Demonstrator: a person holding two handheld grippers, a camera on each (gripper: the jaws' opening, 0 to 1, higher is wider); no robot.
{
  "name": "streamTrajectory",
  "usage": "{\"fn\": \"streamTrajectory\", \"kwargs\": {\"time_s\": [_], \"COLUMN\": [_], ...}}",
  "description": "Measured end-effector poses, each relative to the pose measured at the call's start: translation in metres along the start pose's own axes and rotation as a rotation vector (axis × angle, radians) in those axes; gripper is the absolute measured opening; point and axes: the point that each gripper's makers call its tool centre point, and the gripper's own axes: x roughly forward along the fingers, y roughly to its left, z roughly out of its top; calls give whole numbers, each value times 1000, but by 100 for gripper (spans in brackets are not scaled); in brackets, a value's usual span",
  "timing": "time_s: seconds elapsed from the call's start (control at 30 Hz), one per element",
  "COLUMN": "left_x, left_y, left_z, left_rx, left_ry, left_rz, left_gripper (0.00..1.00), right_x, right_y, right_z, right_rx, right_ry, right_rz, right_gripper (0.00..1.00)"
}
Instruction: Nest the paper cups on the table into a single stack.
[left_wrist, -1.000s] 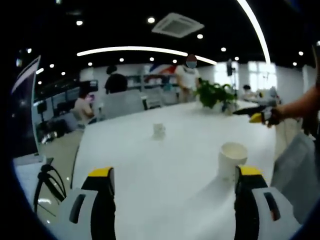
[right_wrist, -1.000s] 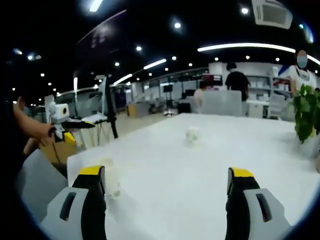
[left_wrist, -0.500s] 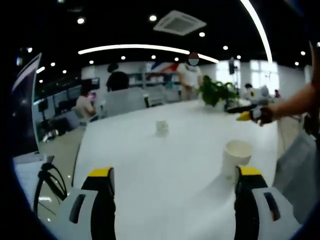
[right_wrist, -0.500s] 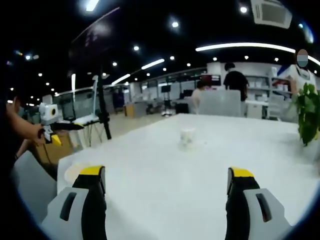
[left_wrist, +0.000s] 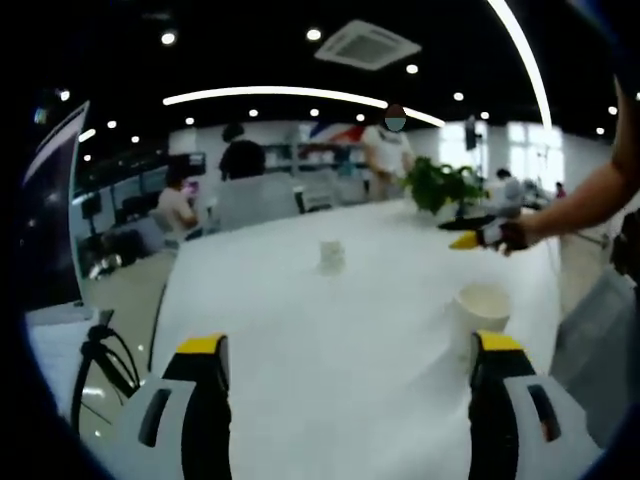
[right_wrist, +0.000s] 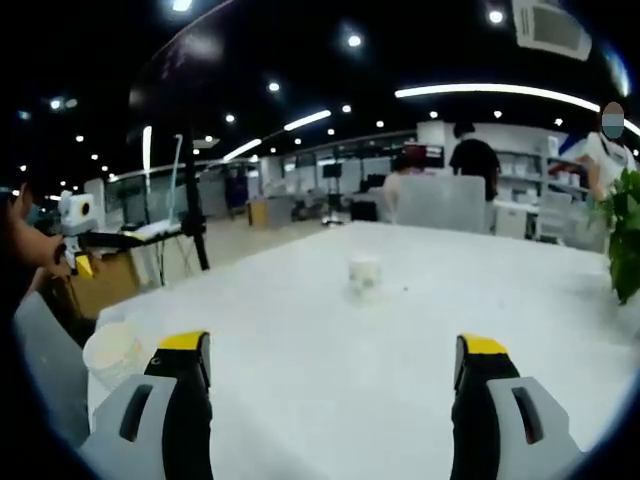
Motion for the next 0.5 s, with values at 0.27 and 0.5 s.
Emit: {"fn": "streamTrajectory", "kwargs": {"time_s": [0.27, 0.5], "left_x": [5, 13], "left_y": [-1, -13], "left_z": [0, -4], "left_rx": [-16, 17], "left_ry": [-4, 10], "left_rz": [-3, -30], "left_gripper": [99, 99], "right_x": [21, 47], "right_y": [-9, -16], "right_z": [1, 5], "right_rx": [17, -9], "right_ry": [-18, -13], "right_rz": [-2, 3], "right_gripper": [100, 100]}}
